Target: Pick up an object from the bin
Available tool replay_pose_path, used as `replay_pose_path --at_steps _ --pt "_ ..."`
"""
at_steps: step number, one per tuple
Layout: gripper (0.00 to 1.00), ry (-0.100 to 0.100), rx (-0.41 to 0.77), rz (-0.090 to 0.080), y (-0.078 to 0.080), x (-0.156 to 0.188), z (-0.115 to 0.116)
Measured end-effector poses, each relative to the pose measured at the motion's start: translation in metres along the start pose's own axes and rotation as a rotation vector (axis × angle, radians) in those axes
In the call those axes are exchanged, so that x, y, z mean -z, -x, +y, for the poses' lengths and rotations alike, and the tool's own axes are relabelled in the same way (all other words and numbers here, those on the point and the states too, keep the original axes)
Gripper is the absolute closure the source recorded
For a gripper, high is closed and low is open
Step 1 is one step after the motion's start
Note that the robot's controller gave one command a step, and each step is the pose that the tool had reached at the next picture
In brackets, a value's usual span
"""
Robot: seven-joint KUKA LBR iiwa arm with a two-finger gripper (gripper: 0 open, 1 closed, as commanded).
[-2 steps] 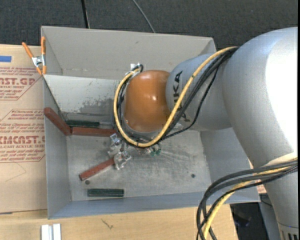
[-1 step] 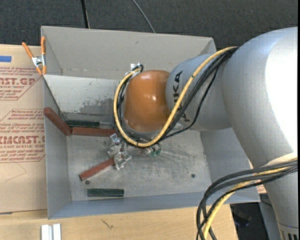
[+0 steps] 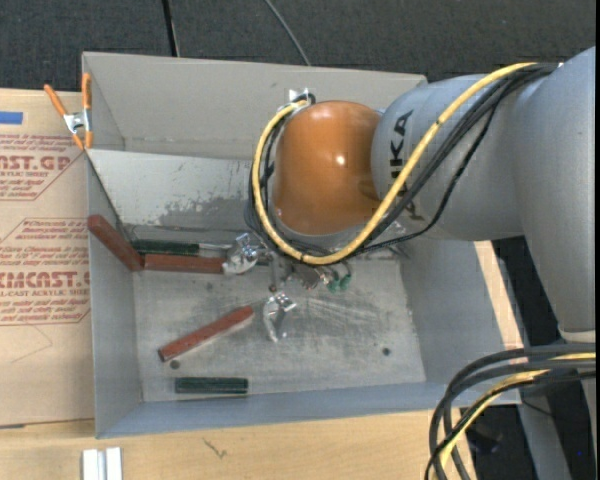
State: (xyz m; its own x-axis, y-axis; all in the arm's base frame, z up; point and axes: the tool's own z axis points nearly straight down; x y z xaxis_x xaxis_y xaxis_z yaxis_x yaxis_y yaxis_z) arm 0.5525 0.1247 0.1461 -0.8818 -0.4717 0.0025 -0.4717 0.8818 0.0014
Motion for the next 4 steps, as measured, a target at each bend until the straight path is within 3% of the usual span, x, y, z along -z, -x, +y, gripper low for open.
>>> replay_pose_path --at_steps 1,2,3,4 --pt "0.00 -0.001 -0.016 -0.003 0.000 0.060 -0.010" --pt "0.00 -0.004 -0.004 -0.016 0.000 0.023 -0.011" --pt "1.00 -0.003 0.489 -0.010 0.003 -0.068 0.014" --pt "1.00 -0.003 0.488 -0.011 0.003 -0.068 0.014"
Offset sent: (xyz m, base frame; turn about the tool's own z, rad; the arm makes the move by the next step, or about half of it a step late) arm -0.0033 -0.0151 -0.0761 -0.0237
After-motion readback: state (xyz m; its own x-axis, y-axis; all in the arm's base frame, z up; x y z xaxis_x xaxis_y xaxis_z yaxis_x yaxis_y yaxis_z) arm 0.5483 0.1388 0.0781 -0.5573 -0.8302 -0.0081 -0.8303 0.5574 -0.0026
